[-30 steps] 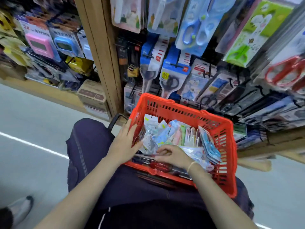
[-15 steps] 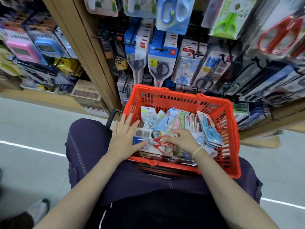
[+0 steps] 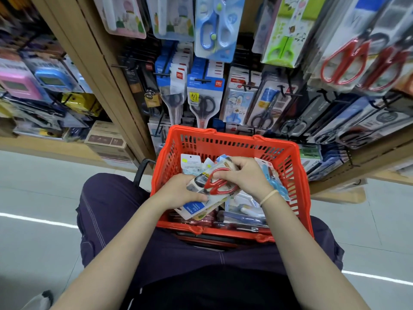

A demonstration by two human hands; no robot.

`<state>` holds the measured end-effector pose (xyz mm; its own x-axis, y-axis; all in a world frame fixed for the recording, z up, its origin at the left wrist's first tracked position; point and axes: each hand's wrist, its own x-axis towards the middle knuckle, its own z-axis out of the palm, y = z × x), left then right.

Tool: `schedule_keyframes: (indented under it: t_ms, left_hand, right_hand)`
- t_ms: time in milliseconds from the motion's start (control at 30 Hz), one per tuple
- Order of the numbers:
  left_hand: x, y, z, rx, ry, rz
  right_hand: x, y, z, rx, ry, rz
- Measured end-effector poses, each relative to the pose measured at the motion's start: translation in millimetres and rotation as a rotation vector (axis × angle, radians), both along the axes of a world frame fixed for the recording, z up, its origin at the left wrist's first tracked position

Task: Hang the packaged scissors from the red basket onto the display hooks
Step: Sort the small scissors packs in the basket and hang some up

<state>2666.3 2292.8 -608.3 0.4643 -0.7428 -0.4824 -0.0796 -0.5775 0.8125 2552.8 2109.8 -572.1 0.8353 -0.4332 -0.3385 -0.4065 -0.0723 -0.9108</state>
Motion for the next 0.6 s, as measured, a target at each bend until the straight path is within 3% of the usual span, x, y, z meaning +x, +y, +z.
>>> schedule_keyframes:
  t_ms: [167,300,500,600]
  left_hand:
    - [-9.3,-1.2,5.3,-0.157,0.142,0.324]
    - [-13.1,-1.9,18.6,-0.351,0.425,0.623]
    - [-22.5,-12.0,39.3,-0.445,0.487,0.68]
    - [-23.6,-15.2,45.6,-0.472,0.441,0.613]
  right_hand:
    - [-3.7,-9.9,3.9,-0.14,-0.102,-0.108]
    - [-12.5,-7.8,5.2,-0.049,-0.091,-0.165]
    - [-10.3,24.6,-0.5,0.018,-0.105,-0.025]
    - [-7.4,25.9,4.9,0.023,-0.101,0.002]
